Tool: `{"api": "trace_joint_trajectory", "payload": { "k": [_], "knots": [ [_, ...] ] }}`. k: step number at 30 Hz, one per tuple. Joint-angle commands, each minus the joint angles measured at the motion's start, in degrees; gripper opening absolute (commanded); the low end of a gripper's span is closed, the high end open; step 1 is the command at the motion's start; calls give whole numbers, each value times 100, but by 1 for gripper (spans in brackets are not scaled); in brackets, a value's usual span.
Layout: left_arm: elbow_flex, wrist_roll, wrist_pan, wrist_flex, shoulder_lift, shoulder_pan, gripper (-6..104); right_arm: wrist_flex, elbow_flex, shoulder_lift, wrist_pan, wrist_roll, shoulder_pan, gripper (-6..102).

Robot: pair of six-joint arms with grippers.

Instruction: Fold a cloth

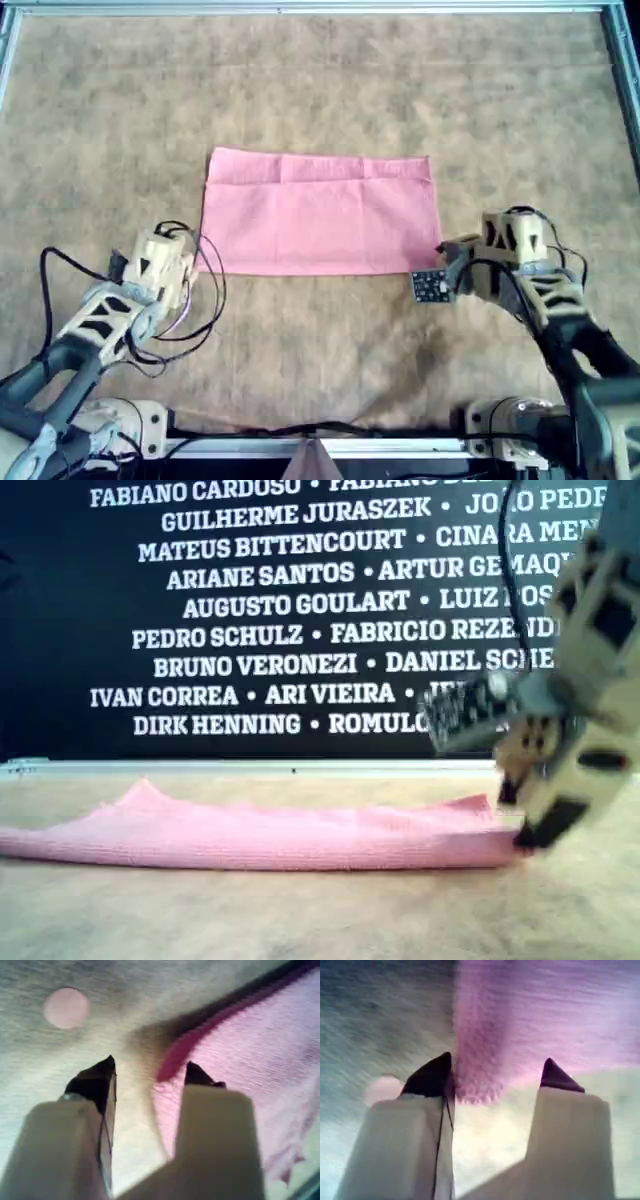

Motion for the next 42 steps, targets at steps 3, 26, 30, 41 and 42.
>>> {"api": "trace_joint_trajectory", "payload": {
  "k": [3, 26, 30, 41, 42],
  "knots": [
    [97, 26, -44, -53, 1063, 105, 50, 105, 598, 1872, 35, -9, -53, 69],
    [2285, 9, -53, -158, 5959, 1696, 50, 97, 3727, 7462, 44, 9, -2092, 70],
    [2417, 9, -35, -132, 5959, 1573, 49, 97, 3823, 7471, -44, -9, -2074, 70],
    [3050, 9, -35, -141, 5959, 1529, 50, 105, 3709, 7365, -53, 0, -1512, 70],
    [3111, 9, -35, -123, 5950, 1529, 50, 105, 3735, 7365, -53, 0, -1424, 70]
  ]
}}
